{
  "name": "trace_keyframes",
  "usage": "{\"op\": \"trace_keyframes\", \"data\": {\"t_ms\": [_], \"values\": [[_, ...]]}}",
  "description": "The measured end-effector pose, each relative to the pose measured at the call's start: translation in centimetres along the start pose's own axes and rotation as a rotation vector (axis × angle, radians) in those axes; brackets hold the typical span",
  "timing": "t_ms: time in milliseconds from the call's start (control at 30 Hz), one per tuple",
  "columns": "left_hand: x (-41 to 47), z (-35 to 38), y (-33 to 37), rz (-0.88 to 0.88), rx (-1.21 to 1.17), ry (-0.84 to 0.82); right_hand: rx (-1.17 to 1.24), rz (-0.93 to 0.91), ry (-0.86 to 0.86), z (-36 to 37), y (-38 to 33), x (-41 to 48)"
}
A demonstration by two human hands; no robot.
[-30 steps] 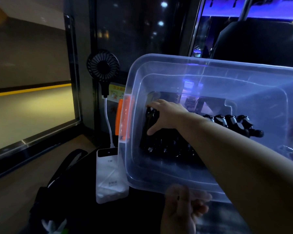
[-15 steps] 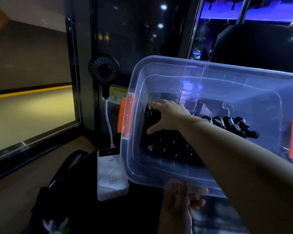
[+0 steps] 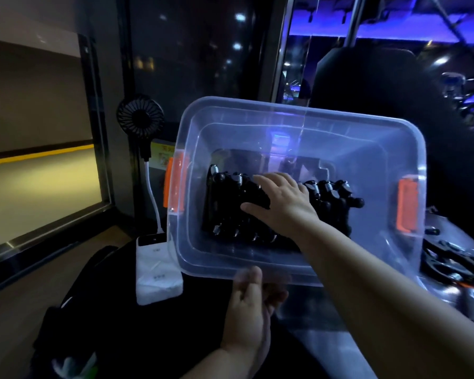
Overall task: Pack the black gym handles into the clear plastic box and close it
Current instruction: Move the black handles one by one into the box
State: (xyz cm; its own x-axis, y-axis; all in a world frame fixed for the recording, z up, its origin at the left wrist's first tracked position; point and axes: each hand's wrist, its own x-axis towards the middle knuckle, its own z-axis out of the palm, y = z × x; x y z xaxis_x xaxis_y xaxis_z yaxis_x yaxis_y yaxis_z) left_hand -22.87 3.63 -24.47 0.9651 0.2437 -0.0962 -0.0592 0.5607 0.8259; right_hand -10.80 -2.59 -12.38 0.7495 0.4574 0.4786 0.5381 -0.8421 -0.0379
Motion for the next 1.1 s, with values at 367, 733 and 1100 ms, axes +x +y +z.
{"op": "trace_keyframes", "data": {"t_ms": [367,733,1100], "values": [[-2.4,2.0,0.7,0.126,-0.076,-0.039,0.009,0.136,0.37,-2.4,8.0,-11.0],[-2.9,2.7,0.5,0.161,-0.087,-0.056,-0.004,0.727,0.353,-4.4,16.6,-21.1],[-3.3,2.9,0.5,0.149,-0.05,-0.023,-0.14,1.046,-0.224,-4.4,19.0,-24.8]]}}
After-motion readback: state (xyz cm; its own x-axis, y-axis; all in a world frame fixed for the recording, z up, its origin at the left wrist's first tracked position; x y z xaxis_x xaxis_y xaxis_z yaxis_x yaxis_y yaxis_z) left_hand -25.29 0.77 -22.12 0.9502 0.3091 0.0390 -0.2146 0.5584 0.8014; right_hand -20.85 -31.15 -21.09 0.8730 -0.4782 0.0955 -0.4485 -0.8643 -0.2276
